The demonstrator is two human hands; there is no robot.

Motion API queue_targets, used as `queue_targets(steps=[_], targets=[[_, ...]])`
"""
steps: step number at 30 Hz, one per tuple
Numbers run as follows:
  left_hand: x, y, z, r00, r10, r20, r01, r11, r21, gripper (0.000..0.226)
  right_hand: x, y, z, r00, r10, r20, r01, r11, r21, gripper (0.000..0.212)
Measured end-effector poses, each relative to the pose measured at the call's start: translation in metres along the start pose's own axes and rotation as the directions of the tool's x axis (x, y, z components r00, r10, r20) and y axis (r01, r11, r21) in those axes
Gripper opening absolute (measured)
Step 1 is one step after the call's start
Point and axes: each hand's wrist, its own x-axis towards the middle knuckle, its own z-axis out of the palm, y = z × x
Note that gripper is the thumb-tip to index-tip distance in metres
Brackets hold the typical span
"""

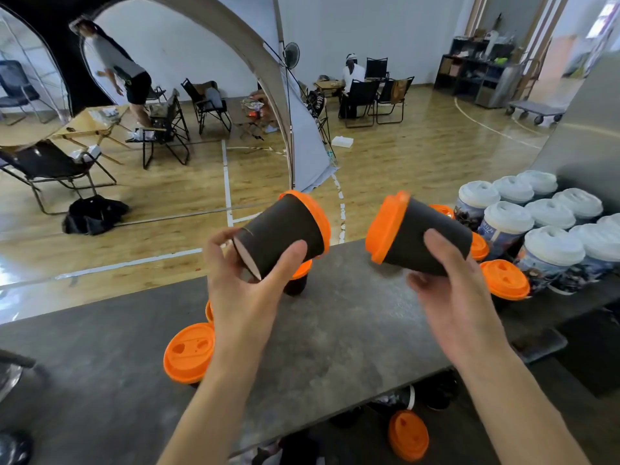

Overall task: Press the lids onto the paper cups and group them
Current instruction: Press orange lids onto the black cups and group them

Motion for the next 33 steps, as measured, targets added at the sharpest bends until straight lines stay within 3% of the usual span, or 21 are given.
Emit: queue_targets(steps=[2,5,8,11,13,17,23,25,27,29,31,33], targets=[[0.010,-0.004,-0.010,0.995,0.078,0.065,-0.094,0.945,0.314,0.069,0.008,-0.003,-0.013,0.979,-0.191,-0.078,0.143,0.901,-0.409,0.058],[0.011,-0.015,-0.009,0.981,0.098,0.168,-0.171,0.851,0.496,0.068,0.012,0.006,-0.026,0.929,-0.370,0.025,0.259,0.600,-0.757,0.072],[0.004,-0.025,0.002,0.957,0.157,0.242,-0.272,0.772,0.574,0.079,0.012,0.017,-0.032,0.898,-0.408,0.164,0.345,0.421,-0.839,0.074],[-0.001,-0.034,0.011,0.953,0.077,0.293,-0.244,0.765,0.596,0.086,0.009,0.029,-0.037,0.917,-0.327,0.228,0.338,0.335,-0.880,0.084],[-0.002,-0.035,0.014,0.948,0.108,0.298,-0.271,0.764,0.586,0.085,0.007,0.033,-0.039,0.909,-0.342,0.240,0.350,0.310,-0.884,0.086],[-0.002,-0.039,0.021,0.938,0.117,0.326,-0.311,0.700,0.643,0.082,0.005,0.037,-0.046,0.939,-0.213,0.270,0.314,0.211,-0.926,0.087],[-0.006,-0.052,0.029,0.926,0.154,0.343,-0.342,0.727,0.595,0.078,0.003,0.037,-0.060,0.938,-0.263,0.225,0.302,0.310,-0.901,0.076],[-0.009,-0.056,0.035,0.945,0.174,0.276,-0.305,0.771,0.559,0.074,0.003,0.037,-0.069,0.948,-0.294,0.120,0.245,0.440,-0.864,0.072],[-0.013,-0.066,0.042,0.977,0.103,0.185,-0.184,0.845,0.502,0.073,0.002,0.041,-0.082,0.973,-0.228,-0.047,0.116,0.651,-0.750,0.075],[-0.016,-0.079,0.051,0.985,-0.063,0.159,-0.009,0.911,0.413,0.080,0.002,0.052,-0.102,0.977,-0.089,-0.191,-0.038,0.817,-0.575,0.086],[-0.020,-0.096,0.064,0.935,-0.294,0.199,0.235,0.932,0.275,0.085,0.000,0.066,-0.121,0.956,0.044,-0.290,-0.160,0.906,-0.393,0.099],[-0.022,-0.112,0.082,0.830,-0.504,0.239,0.487,0.864,0.130,0.080,0.000,0.078,-0.137,0.925,0.176,-0.337,-0.262,0.938,-0.227,0.109]])
